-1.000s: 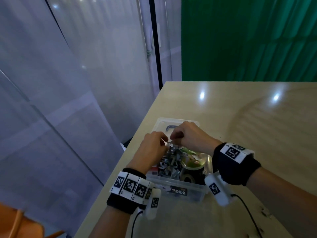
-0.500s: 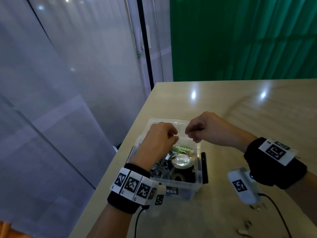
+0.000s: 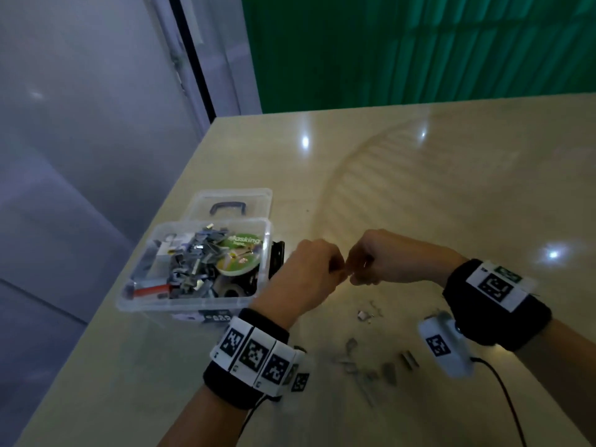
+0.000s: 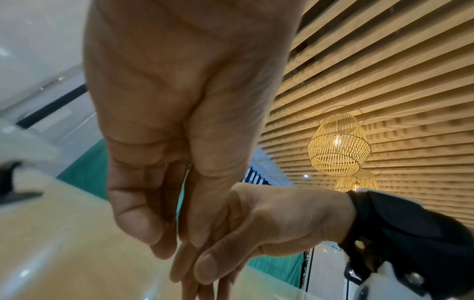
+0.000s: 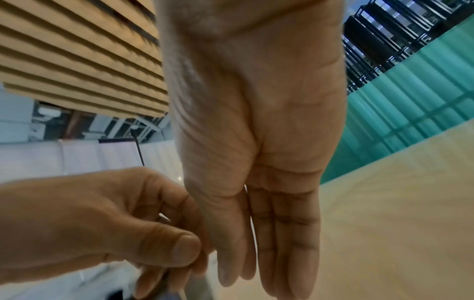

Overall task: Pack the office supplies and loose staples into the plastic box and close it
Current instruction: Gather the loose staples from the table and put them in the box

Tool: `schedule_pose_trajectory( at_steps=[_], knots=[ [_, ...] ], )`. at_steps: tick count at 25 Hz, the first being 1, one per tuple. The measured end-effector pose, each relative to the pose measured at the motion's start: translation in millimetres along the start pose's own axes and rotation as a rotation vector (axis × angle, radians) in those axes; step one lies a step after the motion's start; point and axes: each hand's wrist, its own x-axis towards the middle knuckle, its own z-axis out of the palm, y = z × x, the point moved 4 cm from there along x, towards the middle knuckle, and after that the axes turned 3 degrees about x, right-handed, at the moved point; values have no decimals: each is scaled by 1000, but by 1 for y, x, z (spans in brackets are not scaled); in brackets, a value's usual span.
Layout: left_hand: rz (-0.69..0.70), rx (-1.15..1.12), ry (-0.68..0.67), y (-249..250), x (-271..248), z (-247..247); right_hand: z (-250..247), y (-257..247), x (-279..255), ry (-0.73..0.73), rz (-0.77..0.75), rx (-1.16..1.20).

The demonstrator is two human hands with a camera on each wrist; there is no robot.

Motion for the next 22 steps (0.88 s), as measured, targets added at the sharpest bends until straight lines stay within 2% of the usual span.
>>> schedule_pose_trajectory(
  at_steps=[2, 4, 7, 10, 14, 19, 22],
  knots=[
    [-47, 14, -97, -3, -5, 41, 24, 34, -3, -13, 53, -29],
    [-129, 33, -163, -15, -14, 77, 42, 60, -5, 47, 70, -73],
    [-210, 52, -199, -29, -29, 105, 60, 75, -7, 124, 5, -112],
    [-250, 10, -141, -29, -34, 113, 73, 73, -9, 123, -82, -163],
    [-257, -97, -99, -24, -27, 118, 86, 65, -19, 19, -129, -112],
    [-225, -101, -94, -13, -21, 120, 61, 80, -36, 92, -71, -45],
    [-201, -148, -51, -11, -23, 117, 75, 82, -46, 29, -75, -117]
  ],
)
